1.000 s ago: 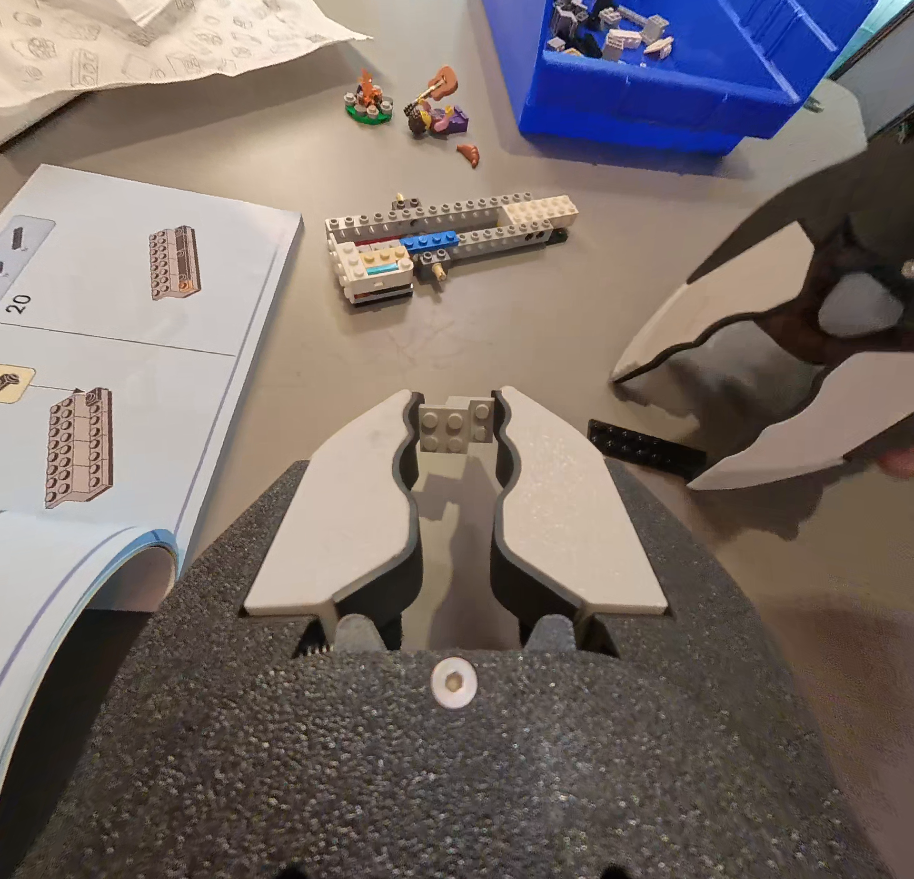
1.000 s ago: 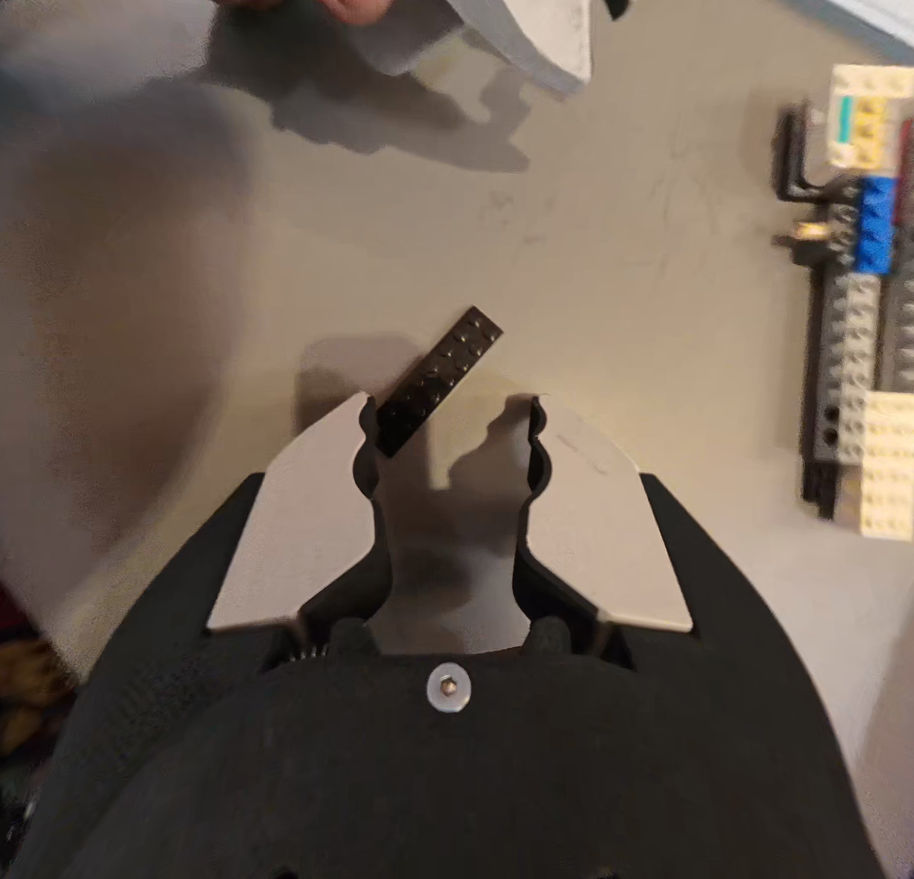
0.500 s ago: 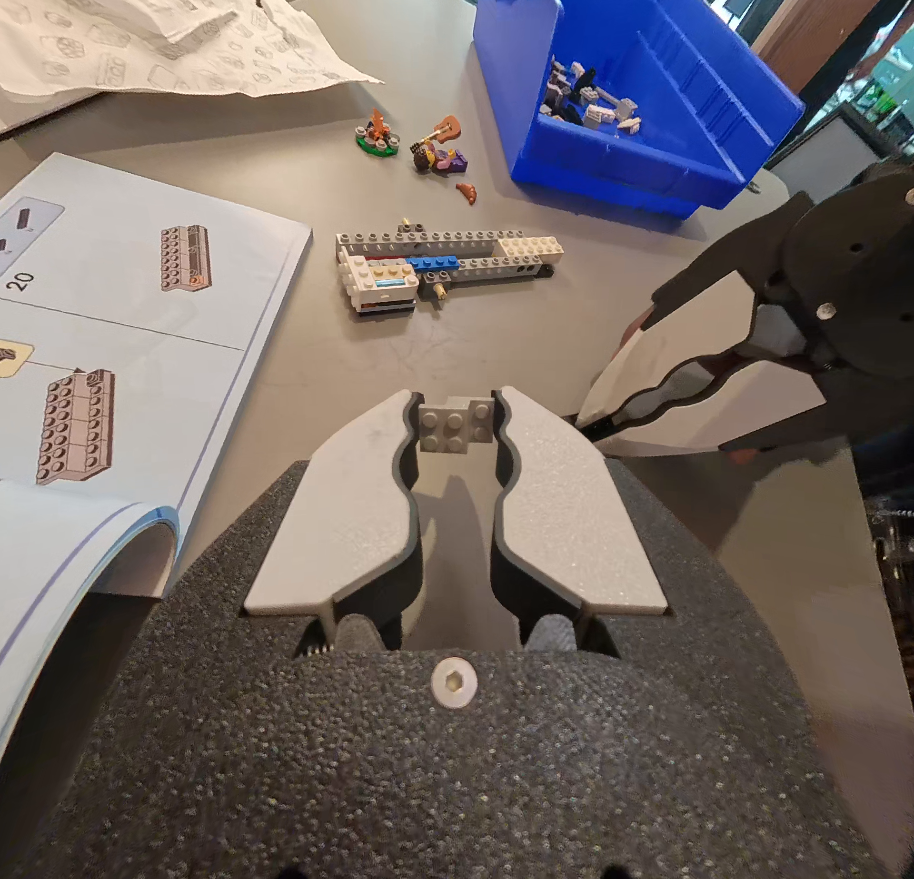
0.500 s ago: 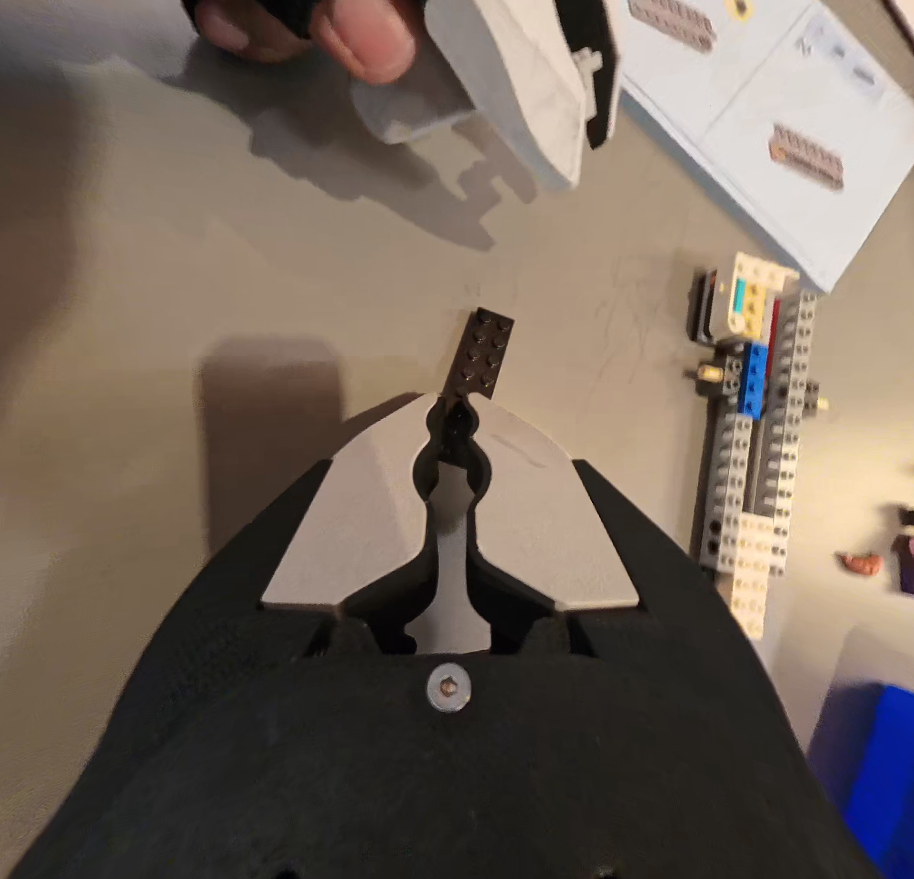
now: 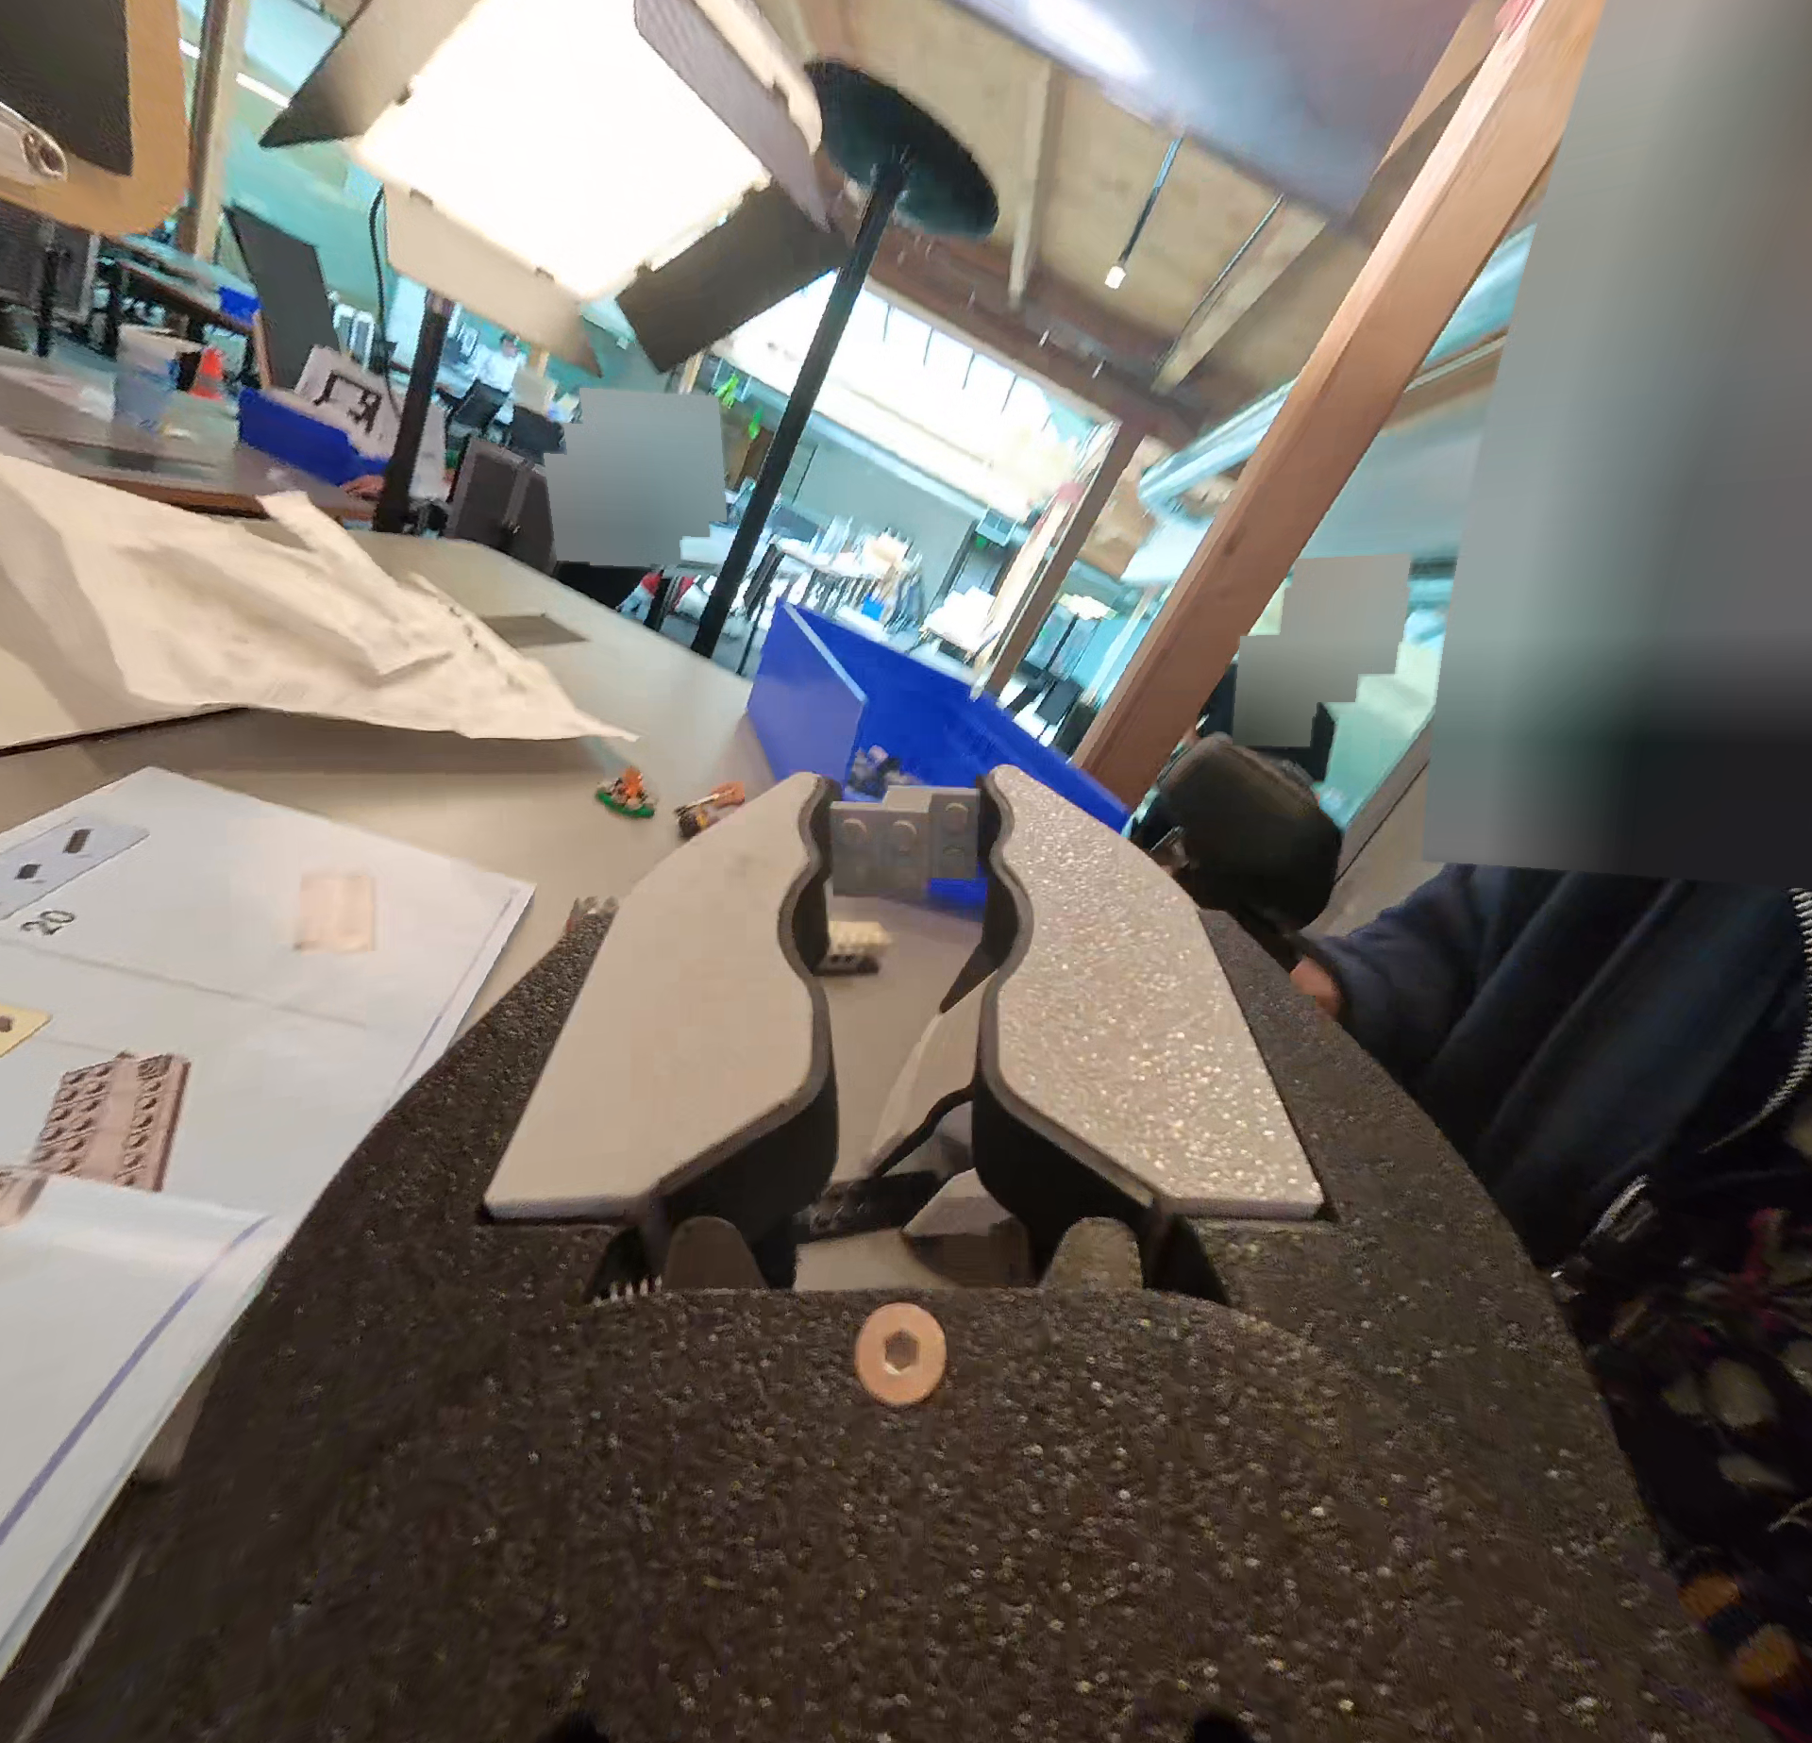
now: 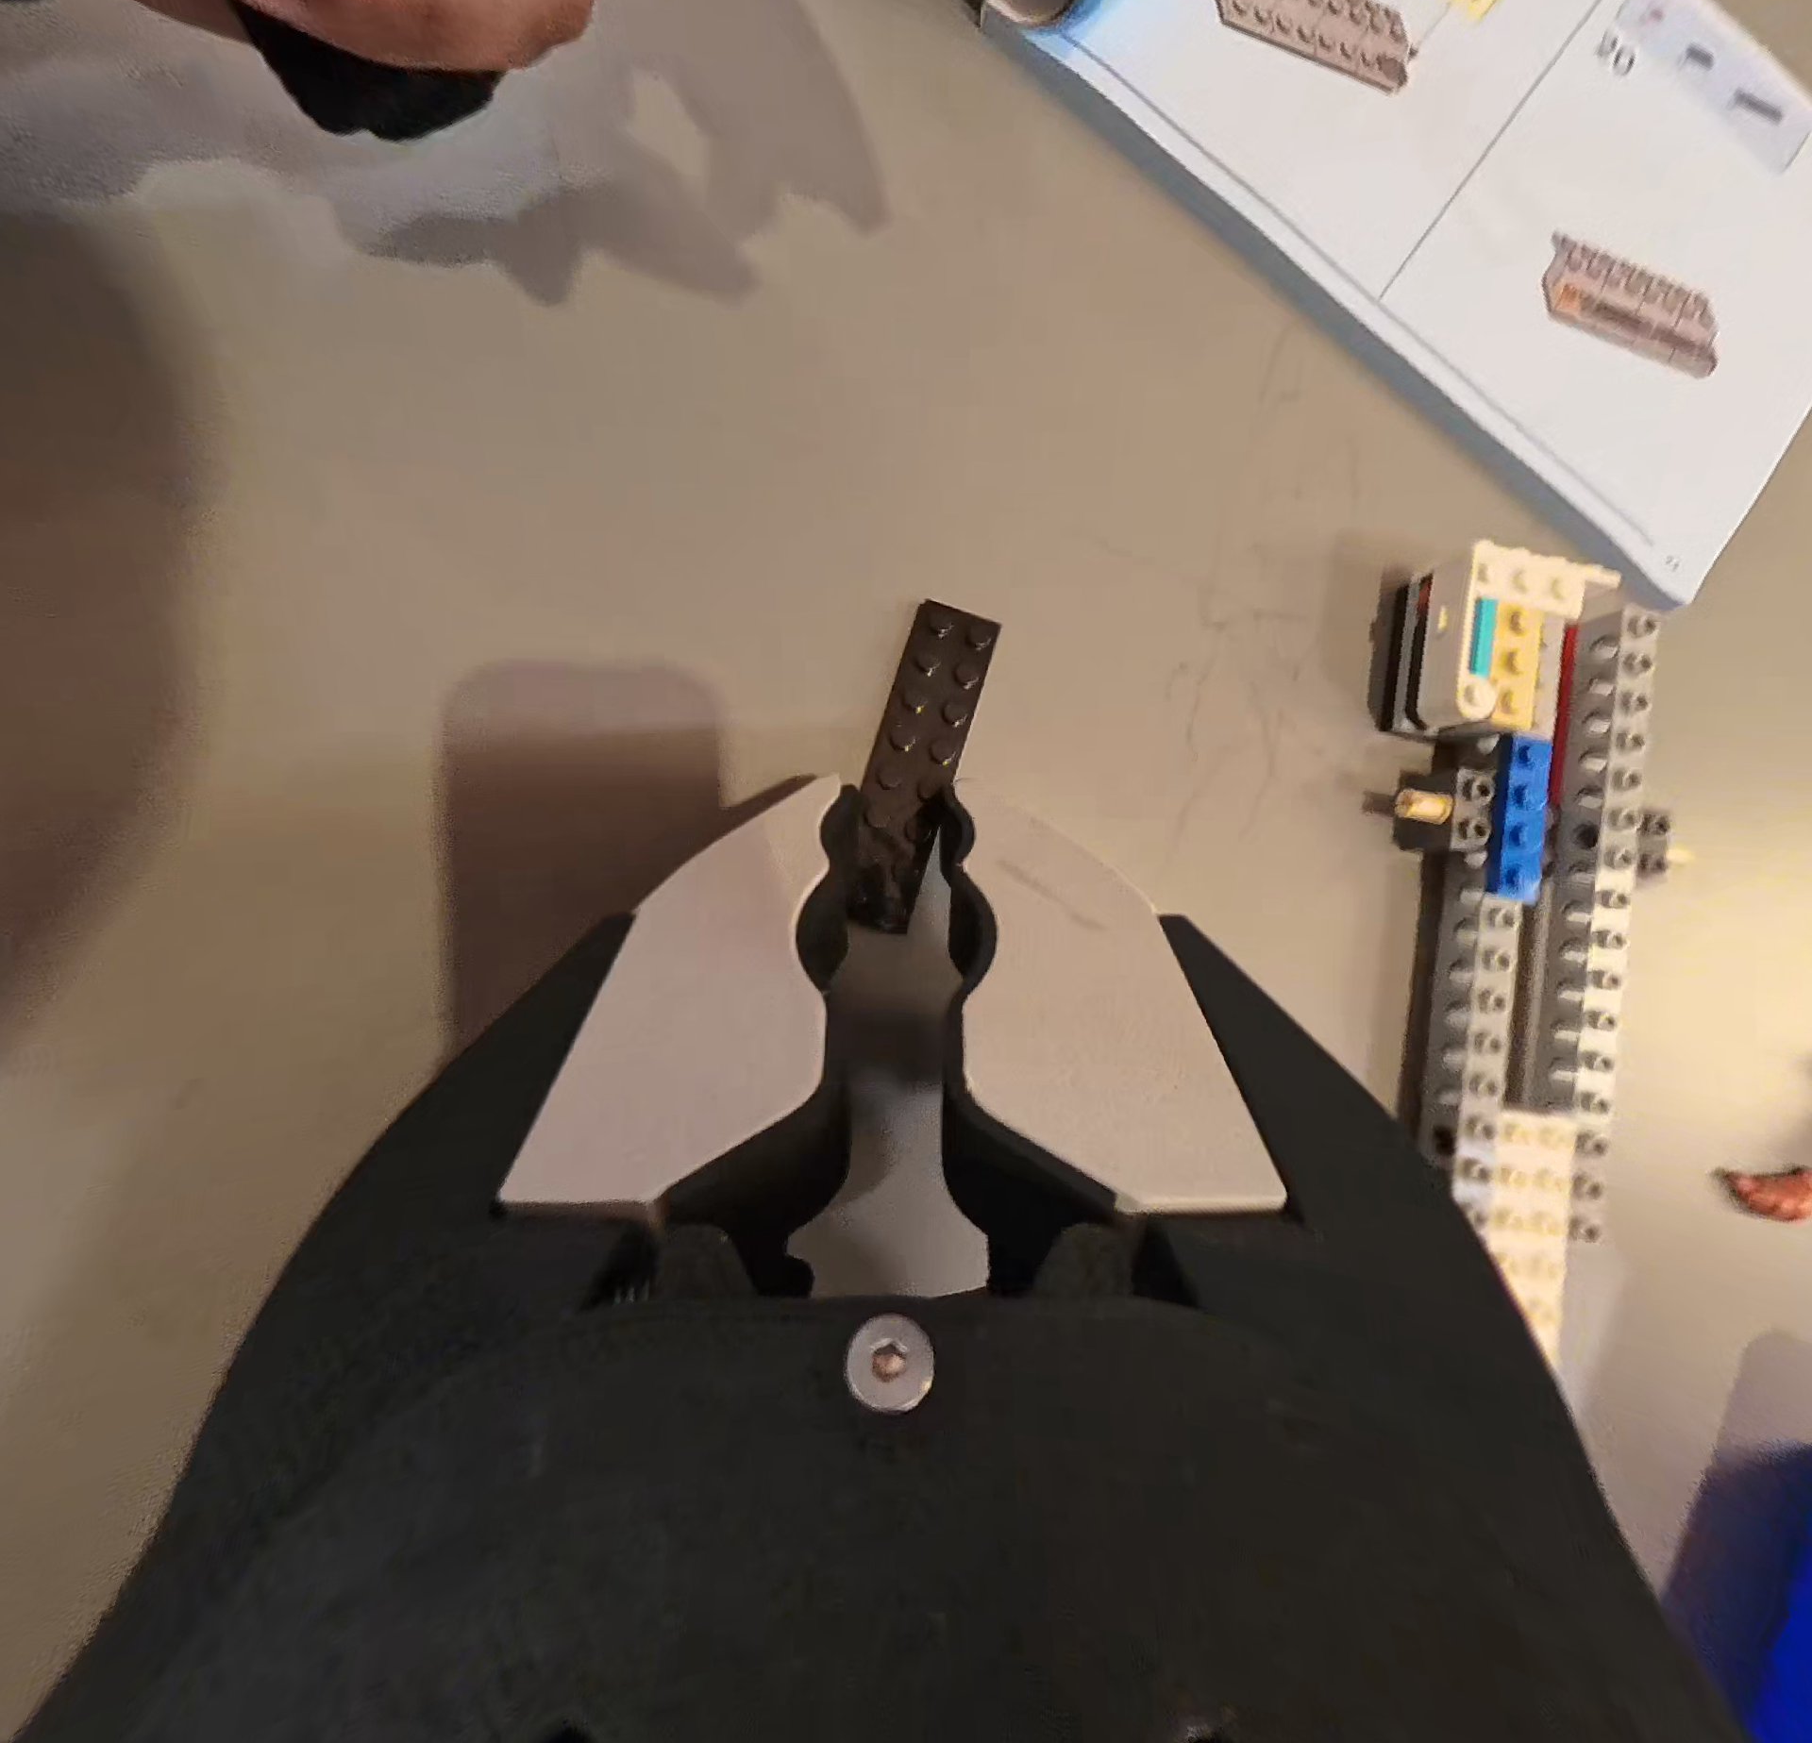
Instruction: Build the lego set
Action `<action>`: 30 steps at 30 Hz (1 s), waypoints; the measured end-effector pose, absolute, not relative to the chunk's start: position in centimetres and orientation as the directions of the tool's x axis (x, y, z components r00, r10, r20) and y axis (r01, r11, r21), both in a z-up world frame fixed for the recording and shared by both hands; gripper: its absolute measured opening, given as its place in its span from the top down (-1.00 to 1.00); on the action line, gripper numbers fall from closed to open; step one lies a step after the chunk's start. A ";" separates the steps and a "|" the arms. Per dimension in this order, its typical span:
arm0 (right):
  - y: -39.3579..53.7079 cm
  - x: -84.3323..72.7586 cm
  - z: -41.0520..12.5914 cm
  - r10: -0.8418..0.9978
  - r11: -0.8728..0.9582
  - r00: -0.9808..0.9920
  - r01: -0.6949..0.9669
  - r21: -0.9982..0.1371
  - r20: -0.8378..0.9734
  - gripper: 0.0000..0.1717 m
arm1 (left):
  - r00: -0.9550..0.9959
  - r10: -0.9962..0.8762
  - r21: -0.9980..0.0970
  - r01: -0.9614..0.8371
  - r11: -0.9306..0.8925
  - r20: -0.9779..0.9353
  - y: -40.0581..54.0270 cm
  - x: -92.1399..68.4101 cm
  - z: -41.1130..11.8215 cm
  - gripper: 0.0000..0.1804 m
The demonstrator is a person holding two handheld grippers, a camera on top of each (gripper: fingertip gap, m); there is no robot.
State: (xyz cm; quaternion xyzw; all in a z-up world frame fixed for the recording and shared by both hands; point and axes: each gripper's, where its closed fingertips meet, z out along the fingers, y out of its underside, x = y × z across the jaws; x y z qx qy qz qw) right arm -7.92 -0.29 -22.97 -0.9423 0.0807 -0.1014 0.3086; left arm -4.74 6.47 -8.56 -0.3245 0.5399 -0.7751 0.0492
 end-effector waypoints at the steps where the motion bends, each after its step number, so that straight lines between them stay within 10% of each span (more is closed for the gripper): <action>1: 0.1 -7.5 -22.9 -0.195 -0.797 0.966 -0.055 -0.601 0.170 0.82 | -0.789 -0.390 -0.844 -0.280 -0.458 0.474 6.8 -4.8 -8.2 0.69; 10: 3.8 -4.3 -20.6 -0.060 -0.673 0.899 0.284 -0.683 0.433 1.00 | -0.753 -0.312 -0.719 -0.291 -0.631 0.579 9.6 -4.0 -7.5 0.70; 30: -2.0 2.0 -22.8 -0.413 -0.682 0.902 -0.216 -0.699 0.124 0.59 | -0.783 -0.356 -0.808 -0.296 -0.509 0.511 7.1 -4.1 -8.7 0.70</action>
